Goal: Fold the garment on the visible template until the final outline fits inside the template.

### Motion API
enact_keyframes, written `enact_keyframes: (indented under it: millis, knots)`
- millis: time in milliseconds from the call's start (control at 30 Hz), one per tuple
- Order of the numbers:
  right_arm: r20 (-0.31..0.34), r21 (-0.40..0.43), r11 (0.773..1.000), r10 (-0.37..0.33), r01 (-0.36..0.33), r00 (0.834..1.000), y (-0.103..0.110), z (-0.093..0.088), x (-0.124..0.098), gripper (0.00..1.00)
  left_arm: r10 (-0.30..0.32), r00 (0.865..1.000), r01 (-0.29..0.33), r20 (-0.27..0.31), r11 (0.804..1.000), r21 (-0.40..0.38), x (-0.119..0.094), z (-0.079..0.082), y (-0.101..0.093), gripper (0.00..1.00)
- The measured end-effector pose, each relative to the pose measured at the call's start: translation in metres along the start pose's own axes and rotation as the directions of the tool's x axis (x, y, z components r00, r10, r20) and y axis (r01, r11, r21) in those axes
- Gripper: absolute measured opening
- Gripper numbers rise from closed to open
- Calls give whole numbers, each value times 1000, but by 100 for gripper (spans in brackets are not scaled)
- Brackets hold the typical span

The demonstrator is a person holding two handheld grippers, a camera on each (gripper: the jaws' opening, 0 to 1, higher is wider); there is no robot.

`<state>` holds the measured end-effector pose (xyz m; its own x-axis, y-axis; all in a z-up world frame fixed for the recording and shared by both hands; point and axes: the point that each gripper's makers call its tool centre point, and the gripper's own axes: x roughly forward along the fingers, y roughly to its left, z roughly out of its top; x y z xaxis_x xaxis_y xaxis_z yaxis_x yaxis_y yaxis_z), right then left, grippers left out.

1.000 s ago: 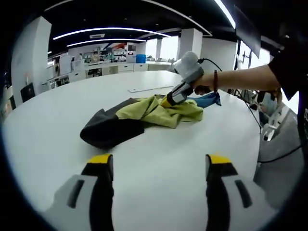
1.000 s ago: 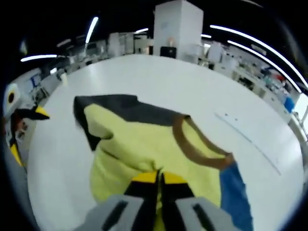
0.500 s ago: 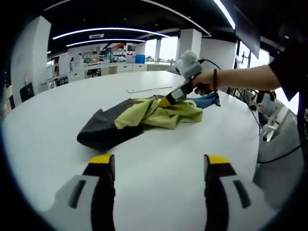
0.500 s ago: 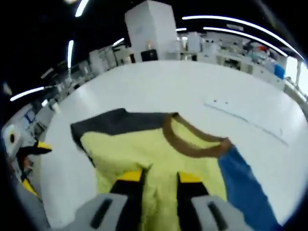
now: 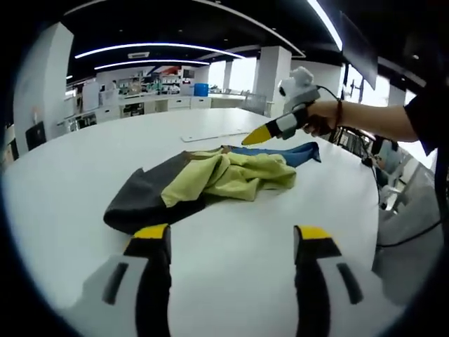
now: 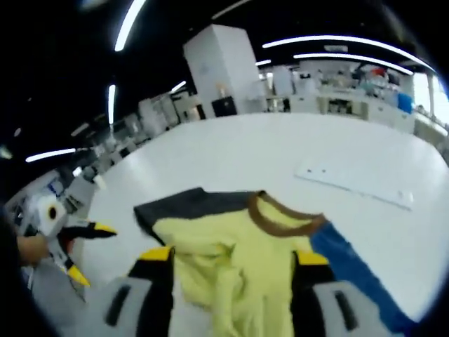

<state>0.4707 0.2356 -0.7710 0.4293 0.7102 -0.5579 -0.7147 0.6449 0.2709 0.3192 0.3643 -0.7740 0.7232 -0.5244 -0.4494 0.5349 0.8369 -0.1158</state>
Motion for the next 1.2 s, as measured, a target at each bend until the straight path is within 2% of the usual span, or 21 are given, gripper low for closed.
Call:
enact_keyframes:
  millis: [133, 200, 233, 433, 633, 733, 1033, 1200]
  knots:
    - [5, 7, 1000, 11, -12, 1000, 5, -12, -19, 69, -11, 1000, 11, 2, 1000, 10, 8, 4, 0, 66]
    - [2, 8, 1000, 14, -14, 1000, 0, -15, -24, 70, -11, 1000, 11, 3, 1000, 8, 12, 6, 0, 66]
    - [0, 4, 1000, 15, -15, 1000, 6, -22, -30, 70, -13, 1000, 13, 3, 1000, 8, 14, 7, 0, 65]
    - [-9, -15, 1000, 24, -24, 1000, 3, -35, -46, 70, -26, 1000, 26, 2, 1000, 10, 26, 9, 3, 62]
    - [-28, -34, 999, 16, -17, 999, 6, -59, -62, 66, -35, 999, 35, 3, 999, 9, 44, 14, 0, 57]
    - [-39, -46, 999, 5, -6, 999, 1, -67, -64, 63, -40, 999, 40, 7, 999, 7, 52, 14, 4, 55]
    - [-50, -90, 995, -37, 33, 998, -8, -88, -74, 46, -54, 999, 54, 4, 999, 2, 74, 14, 3, 46]
    - [-56, -111, 993, -52, 46, 997, -15, -99, -72, 33, -59, 998, 59, -3, 998, 2, 87, 12, 5, 43]
